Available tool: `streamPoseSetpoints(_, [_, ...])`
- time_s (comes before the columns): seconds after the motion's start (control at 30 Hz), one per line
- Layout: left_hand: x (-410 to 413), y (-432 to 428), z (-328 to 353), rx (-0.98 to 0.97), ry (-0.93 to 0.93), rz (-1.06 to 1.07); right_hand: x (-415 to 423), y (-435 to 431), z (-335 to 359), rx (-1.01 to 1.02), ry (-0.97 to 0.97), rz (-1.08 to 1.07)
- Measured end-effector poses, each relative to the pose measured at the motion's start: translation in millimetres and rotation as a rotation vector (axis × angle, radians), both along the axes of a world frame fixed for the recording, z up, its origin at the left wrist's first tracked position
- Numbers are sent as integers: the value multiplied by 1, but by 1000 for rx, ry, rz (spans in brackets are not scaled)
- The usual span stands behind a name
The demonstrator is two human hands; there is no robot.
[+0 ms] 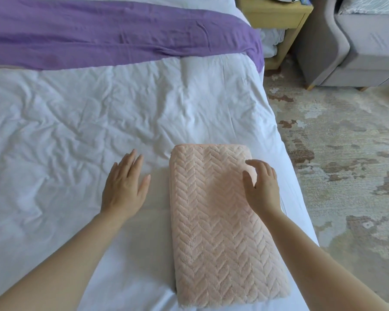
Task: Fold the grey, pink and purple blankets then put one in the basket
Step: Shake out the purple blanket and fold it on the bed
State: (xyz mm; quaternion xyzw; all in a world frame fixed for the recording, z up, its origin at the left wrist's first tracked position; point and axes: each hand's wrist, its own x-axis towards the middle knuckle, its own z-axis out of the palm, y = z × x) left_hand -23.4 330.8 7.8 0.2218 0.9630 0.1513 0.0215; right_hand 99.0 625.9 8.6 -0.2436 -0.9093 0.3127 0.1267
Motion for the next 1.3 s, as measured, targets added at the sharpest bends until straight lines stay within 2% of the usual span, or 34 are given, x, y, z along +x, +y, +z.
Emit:
streamPoseSetpoints(0.2, [-32, -62, 12, 20, 4, 80, -57, -57, 17, -48, 34, 105])
streamPoseSetpoints(0.47, [-153, -131, -10, -48, 30, 104, -193, -136, 8, 61, -12, 323])
streamPoseSetpoints(0.7, [-271, -152, -67, -138, -41, 147, -316, -174, -49, 58, -111, 290])
streamPoseSetpoints(0.8, [-316, -143, -104, -193, -63, 180, -371, -185, -79, 52, -97, 256])
streamPoseSetpoints(0.9, [-357, -135, -143, -211, -50, 188, -423, -190, -108, 134, -73, 273])
streamPoseSetpoints(1.0, [-370, -141, -179, -257, 18, 174, -472, -191, -133, 232, -45, 307])
streamPoseSetpoints(1.1, [-368, -145, -200, -178, 134, 151, -523, -185, -149, 280, -15, 308])
streamPoseSetpoints(1.3, [-371, -147, -209, -127, 204, 146, -615, -170, -156, 332, 42, 272])
